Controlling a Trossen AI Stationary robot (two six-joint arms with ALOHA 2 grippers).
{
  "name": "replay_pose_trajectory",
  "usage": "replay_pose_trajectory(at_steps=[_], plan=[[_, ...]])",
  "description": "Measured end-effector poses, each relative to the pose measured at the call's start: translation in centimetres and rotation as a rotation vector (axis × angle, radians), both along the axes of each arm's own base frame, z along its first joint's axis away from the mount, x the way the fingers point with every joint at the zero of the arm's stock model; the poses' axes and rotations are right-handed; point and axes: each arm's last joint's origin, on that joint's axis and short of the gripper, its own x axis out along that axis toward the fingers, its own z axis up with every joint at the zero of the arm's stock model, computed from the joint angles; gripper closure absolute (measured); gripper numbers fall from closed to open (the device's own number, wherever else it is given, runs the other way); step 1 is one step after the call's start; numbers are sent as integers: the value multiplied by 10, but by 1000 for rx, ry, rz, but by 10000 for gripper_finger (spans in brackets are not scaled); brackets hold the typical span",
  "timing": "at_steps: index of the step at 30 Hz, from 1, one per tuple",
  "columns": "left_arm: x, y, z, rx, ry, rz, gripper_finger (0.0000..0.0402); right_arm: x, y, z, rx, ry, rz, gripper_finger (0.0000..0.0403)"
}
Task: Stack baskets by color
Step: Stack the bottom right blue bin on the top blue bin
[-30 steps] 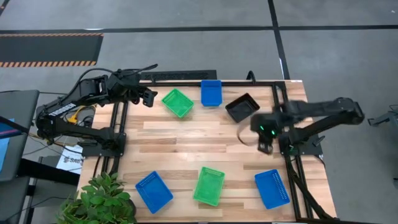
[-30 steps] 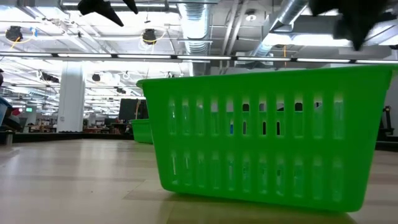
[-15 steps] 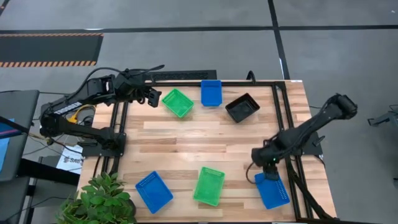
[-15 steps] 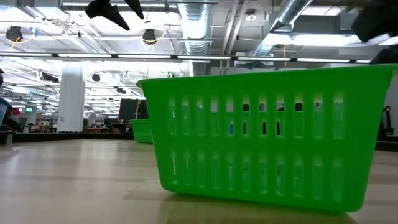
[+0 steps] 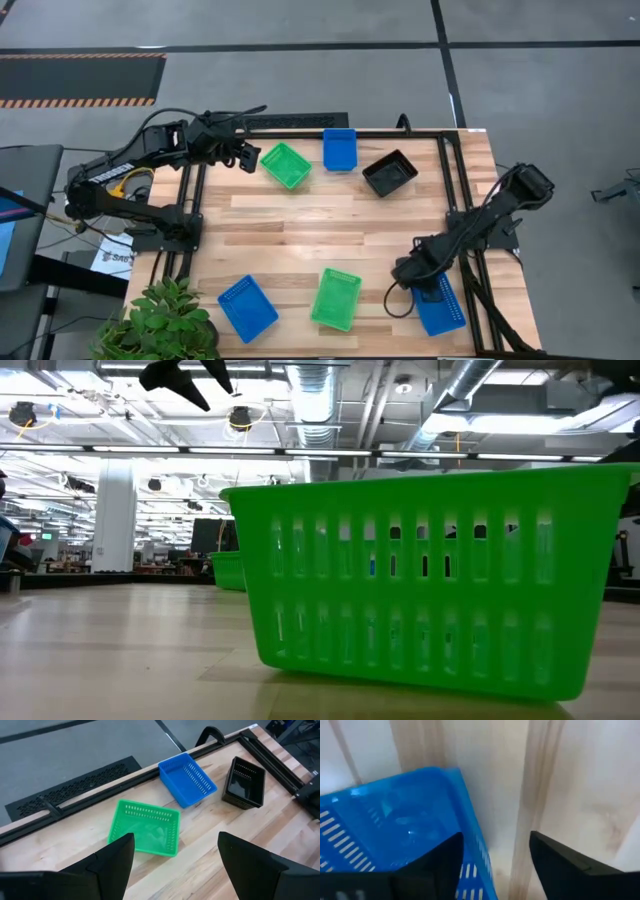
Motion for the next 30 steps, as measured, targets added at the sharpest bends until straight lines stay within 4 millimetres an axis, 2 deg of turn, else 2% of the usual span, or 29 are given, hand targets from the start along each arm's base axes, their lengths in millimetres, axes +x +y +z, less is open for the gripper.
replay_pose_trajectory(at_steps=[3, 7, 9, 13, 18, 24, 30], plan=[[-1, 0, -1, -6, 7, 4, 128, 2, 0, -3, 0, 5, 12, 220], [-1, 0, -1, -11, 8, 8, 128, 5, -5, -2, 9, -7, 10, 352], [-1, 0, -1, -11, 9, 8, 128, 6, -8, 1, 17, -22, 17, 385], [-1, 0, -1, -8, 12, 4, 128, 12, -26, 10, 9, -62, -47, 392], [-1, 0, -1, -7, 22, -2, 128, 13, -70, 34, -7, -147, -175, 394], [-2, -1, -2, -9, 33, -4, 128, 13, -131, 82, -41, -307, -324, 397], [-3, -1, -3, -15, 48, -4, 128, 31, -194, 135, -147, -517, -352, 398]])
